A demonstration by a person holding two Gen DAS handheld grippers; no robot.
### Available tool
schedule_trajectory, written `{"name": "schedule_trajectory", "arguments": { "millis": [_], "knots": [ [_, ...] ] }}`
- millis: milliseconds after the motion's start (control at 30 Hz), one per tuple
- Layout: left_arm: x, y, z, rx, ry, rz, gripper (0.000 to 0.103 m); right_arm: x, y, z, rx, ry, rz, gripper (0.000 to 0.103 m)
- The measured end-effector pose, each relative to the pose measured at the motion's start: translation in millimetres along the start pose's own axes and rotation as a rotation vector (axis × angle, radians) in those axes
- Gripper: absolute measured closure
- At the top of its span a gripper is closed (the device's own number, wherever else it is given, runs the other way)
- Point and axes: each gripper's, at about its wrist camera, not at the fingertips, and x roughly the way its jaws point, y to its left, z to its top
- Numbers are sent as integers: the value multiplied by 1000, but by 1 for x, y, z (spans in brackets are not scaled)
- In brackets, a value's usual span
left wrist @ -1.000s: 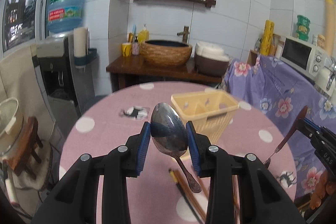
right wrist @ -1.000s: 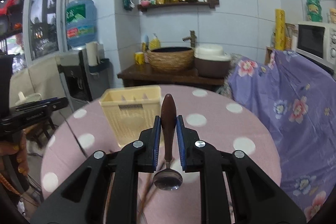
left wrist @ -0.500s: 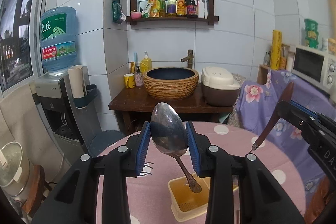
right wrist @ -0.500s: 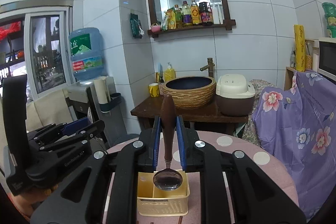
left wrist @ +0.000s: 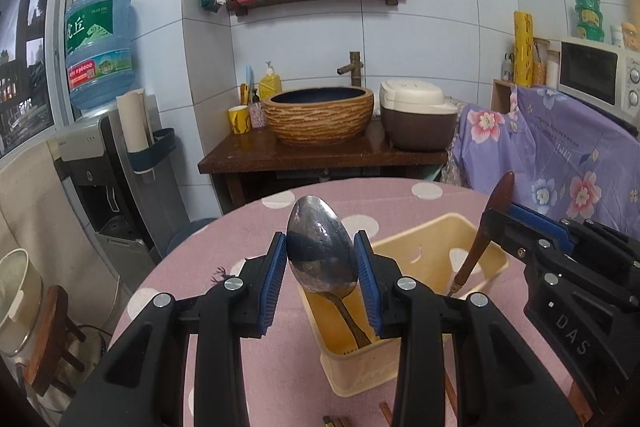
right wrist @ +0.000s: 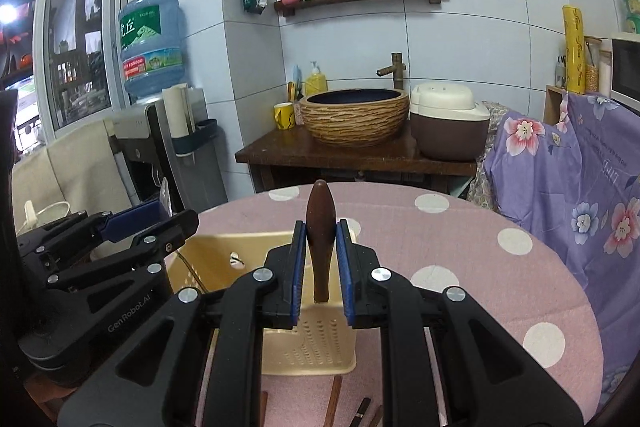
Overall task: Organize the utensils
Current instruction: 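Lower both spoons into the beige holder and open both tools, then move both tools back down to the remaining chopsticks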
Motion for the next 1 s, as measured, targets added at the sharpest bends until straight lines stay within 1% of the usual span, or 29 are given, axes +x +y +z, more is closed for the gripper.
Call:
{"name": "schedule_trajectory", "arguments": {
  "millis": [100,200,267,367,433,500,533,567,633,700,800,933,1000],
  "knots": [
    [3,-1,-6,4,15,-8,68,4,-1,-8,-7,18,0,87],
    [3,-4,-9,28,8,2,68,3,1,-13,-36,3,-5,87],
    [2,-4,-10,40,12,-6,67,1,0,-14,-36,-1,-6,86],
    [-8,0,-10,26,3,-16,59,-6,-3,-14,-24,-14,3,85],
    [-20,5,-13,5,-13,-14,46,-16,-5,-13,-22,-29,2,80],
    [-32,10,-19,-12,-27,-6,38,-30,-7,-16,-22,-36,-4,61],
    [-39,12,-24,-18,-29,-2,33,-38,-8,-18,-22,-37,-4,59],
    [-46,15,-31,-20,-27,1,32,-46,-9,-22,-22,-35,-1,58],
    [-56,18,-46,-17,-7,13,29,-59,-9,-35,-41,10,1,58],
    [-65,20,-64,-16,28,29,29,-68,-7,-53,-67,81,4,58],
    [-75,23,-95,-31,85,12,29,-79,-7,-83,-86,159,25,58],
    [-83,20,-133,-57,154,-4,30,-83,-12,-125,-57,265,8,59],
    [-86,19,-147,-70,185,-19,34,-84,-15,-143,-23,314,14,60]
  ]
}}
